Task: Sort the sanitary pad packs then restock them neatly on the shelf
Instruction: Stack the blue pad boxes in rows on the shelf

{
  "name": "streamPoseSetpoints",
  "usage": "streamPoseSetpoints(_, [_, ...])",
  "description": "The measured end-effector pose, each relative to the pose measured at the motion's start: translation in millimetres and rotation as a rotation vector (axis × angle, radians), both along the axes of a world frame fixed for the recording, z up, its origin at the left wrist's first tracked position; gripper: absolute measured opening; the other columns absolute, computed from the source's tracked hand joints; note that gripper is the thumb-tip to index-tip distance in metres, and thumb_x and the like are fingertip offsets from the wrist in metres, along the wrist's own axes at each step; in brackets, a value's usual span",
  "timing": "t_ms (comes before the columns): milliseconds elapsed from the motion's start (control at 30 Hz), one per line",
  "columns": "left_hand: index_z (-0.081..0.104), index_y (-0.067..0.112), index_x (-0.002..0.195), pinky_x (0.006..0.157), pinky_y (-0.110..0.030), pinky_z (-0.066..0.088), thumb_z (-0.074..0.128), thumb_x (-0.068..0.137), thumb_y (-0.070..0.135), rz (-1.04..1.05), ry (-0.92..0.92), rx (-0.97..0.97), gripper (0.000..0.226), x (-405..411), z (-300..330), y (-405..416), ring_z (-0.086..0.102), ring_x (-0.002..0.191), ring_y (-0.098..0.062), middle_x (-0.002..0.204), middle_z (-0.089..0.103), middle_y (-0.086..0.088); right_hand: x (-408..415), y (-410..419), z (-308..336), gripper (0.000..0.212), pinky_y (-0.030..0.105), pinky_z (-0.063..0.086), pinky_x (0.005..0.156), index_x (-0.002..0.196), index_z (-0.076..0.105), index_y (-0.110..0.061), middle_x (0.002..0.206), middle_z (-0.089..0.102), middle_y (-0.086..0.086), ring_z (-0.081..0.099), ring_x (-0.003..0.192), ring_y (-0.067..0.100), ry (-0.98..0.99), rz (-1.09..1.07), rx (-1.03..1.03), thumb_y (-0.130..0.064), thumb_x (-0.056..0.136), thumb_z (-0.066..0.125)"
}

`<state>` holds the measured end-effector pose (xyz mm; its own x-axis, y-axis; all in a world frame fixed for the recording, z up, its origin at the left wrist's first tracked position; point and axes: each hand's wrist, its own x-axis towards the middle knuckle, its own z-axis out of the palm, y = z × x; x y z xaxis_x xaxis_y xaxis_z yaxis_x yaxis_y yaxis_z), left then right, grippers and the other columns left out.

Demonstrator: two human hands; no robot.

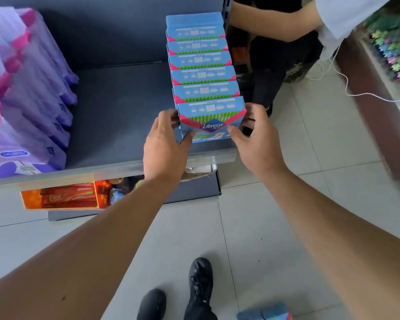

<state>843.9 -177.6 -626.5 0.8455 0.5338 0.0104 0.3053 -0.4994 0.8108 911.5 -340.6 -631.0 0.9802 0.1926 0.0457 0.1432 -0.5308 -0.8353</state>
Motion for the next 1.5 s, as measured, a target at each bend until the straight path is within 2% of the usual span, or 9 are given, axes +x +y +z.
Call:
streamPoseSetpoints(133, [0.048, 0.023, 0.121, 0.089, -0.034, 0.055, 0.071, 0.088, 0.027, 0.01, -0.002, 0.016, 0.04, -0.6, -3.5, -0.8, 0.06, 0.108, -0.004, 0.121, 0.062, 0.009, -0.2, 0.9, -2.7, 0.043, 0.02, 0.057, 0.077, 0.121, 0.049, -0.011, 0.117, 0.065, -0.001, 0.062, 0.107, 0.009, -0.003, 0.004, 0.002, -0.025, 0.087, 0.072])
streamPoseSetpoints(333, [0.047, 0.02, 0.126, 0.088, -0.028, 0.052, 0.071, 0.088, 0.026, 0.013, 0.002, 0.025, 0.046, -3.2, -7.2, 2.0, 0.059, 0.11, -0.006, 0.124, 0.062, 0.007, 0.4, 5.3, -2.2, 0.04, 0.009, 0.052, 0.07, 0.119, 0.05, -0.011, 0.115, 0.066, -0.001, 0.063, 0.105, 0.008, -0.006, 0.017, 0.002, -0.025, 0.087, 0.072])
streamPoseSetpoints(533, [0.053, 0.018, 0.123, 0.087, -0.04, 0.056, 0.069, 0.09, 0.025, -0.002, 0.018, 0.069, 0.037, -0.7, -9.5, 2.7, 0.062, 0.108, -0.013, 0.119, 0.065, 0.004, -1.2, 5.4, -2.7, 0.041, 0.008, 0.051, 0.07, 0.12, 0.049, -0.011, 0.117, 0.066, 0.0, 0.063, 0.106, 0.009, -0.014, 0.013, -0.033, -0.027, 0.088, 0.07])
streamPoseSetpoints(900, [0.052, 0.02, 0.127, 0.088, -0.041, 0.056, 0.066, 0.092, 0.03, -0.033, 0.037, 0.097, 0.039, -0.6, -14.8, 0.5, 0.062, 0.108, -0.014, 0.119, 0.065, 0.005, -2.6, 2.2, -3.9, 0.044, 0.017, 0.055, 0.079, 0.123, 0.048, -0.011, 0.12, 0.065, 0.001, 0.062, 0.112, 0.01, -0.01, 0.008, -0.076, -0.028, 0.089, 0.068])
streamPoseSetpoints(1067, [0.037, 0.018, 0.142, 0.087, -0.024, 0.048, 0.069, 0.088, 0.023, -0.05, 0.041, 0.07, 0.062, -10.4, -7.2, -3.5, 0.054, 0.117, -0.01, 0.136, 0.052, 0.003, -8.2, -0.3, -1.4, 0.047, 0.029, 0.055, 0.088, 0.129, 0.047, -0.013, 0.121, 0.064, -0.001, 0.059, 0.115, 0.012, 0.004, 0.008, -0.131, -0.026, 0.089, 0.068])
streamPoseSetpoints(1200, [0.04, 0.01, 0.132, 0.09, -0.019, 0.036, 0.063, 0.086, 0.015, -0.029, -0.062, 0.108, 0.052, -26.7, 5.3, -7.6, 0.043, 0.122, -0.018, 0.132, 0.042, -0.005, -27.3, -10.3, 8.7, 0.045, 0.019, 0.043, 0.091, 0.136, 0.047, -0.013, 0.133, 0.057, 0.001, 0.053, 0.122, 0.015, -0.002, -0.018, -0.234, -0.019, 0.093, 0.061])
streamPoseSetpoints(1333, [0.044, 0.01, 0.123, 0.093, -0.028, 0.039, 0.059, 0.083, 0.01, -0.165, -0.201, 0.256, 0.042, -46.4, 22.7, -13.9, 0.042, 0.115, -0.021, 0.124, 0.047, -0.009, -65.6, -29.4, 27.9, 0.044, 0.027, 0.041, 0.095, 0.137, 0.048, -0.01, 0.134, 0.055, 0.005, 0.05, 0.123, 0.021, -0.082, -0.09, -0.363, -0.017, 0.094, 0.055])
streamPoseSetpoints(1400, [0.048, 0.011, 0.12, 0.087, -0.037, 0.046, 0.058, 0.083, 0.011, -0.289, -0.228, 0.271, 0.038, -58.7, 34.3, -27.2, 0.044, 0.109, -0.021, 0.118, 0.05, -0.007, -90.2, -43.3, 38.3, 0.042, 0.036, 0.044, 0.095, 0.136, 0.049, -0.01, 0.132, 0.055, 0.005, 0.048, 0.122, 0.023, -0.081, -0.138, -0.406, -0.018, 0.095, 0.053])
streamPoseSetpoints(1500, [0.057, 0.012, 0.112, 0.077, -0.038, 0.05, 0.054, 0.083, 0.013, -0.486, -0.229, 0.271, 0.03, -80.8, 49.1, -57.5, 0.052, 0.1, -0.022, 0.109, 0.057, -0.003, -130.8, -70.5, 51.5, 0.042, 0.04, 0.046, 0.094, 0.135, 0.05, -0.011, 0.131, 0.056, 0.005, 0.049, 0.121, 0.026, -0.049, -0.213, -0.467, -0.02, 0.095, 0.054])
